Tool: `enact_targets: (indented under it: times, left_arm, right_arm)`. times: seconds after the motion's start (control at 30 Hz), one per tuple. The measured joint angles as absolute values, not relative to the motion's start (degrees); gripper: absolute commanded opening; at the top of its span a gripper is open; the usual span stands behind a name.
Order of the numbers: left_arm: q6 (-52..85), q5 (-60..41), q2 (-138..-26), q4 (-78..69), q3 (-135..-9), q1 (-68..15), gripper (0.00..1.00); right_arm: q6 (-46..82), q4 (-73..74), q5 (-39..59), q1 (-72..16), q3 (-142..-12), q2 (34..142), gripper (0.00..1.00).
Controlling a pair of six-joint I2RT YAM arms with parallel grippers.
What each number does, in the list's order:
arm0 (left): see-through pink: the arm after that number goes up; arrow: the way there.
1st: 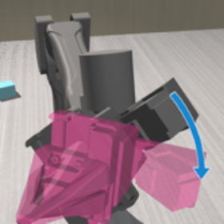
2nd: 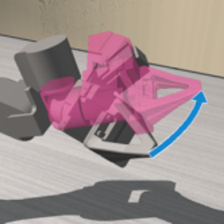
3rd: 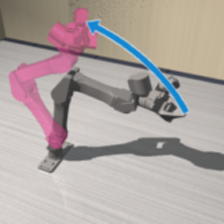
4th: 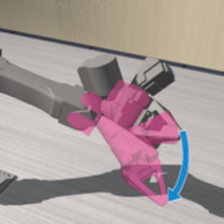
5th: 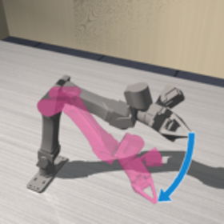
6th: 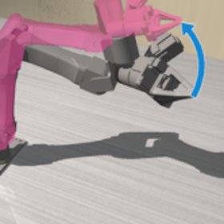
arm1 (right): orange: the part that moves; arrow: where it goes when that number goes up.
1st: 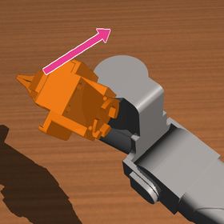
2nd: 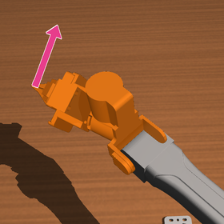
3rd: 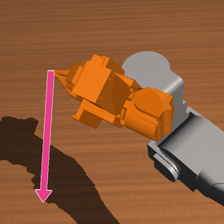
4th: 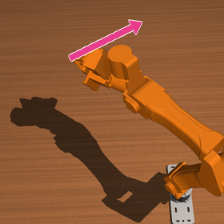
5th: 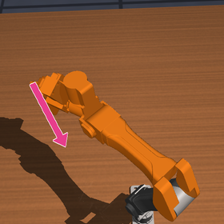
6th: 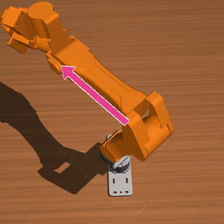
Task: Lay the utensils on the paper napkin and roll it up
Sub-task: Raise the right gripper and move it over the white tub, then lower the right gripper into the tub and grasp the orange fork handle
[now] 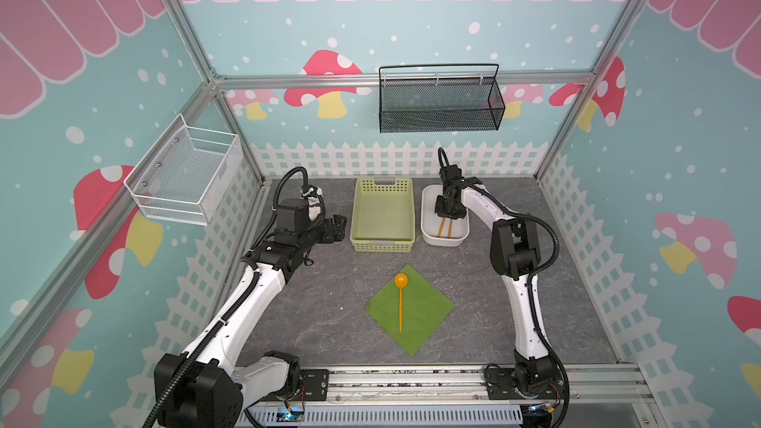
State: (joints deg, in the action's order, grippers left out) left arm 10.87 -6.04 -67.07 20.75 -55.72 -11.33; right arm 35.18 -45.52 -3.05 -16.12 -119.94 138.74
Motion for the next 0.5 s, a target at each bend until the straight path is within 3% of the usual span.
enact_targets:
  times: [0.5]
  left_arm:
    - [10.7, -6.0, -67.1, 20.8, -55.7, -11.3, 0.9]
  right_arm:
    - [35.4, -45.7, -2.2, -16.1, -120.1, 139.5, 0.22]
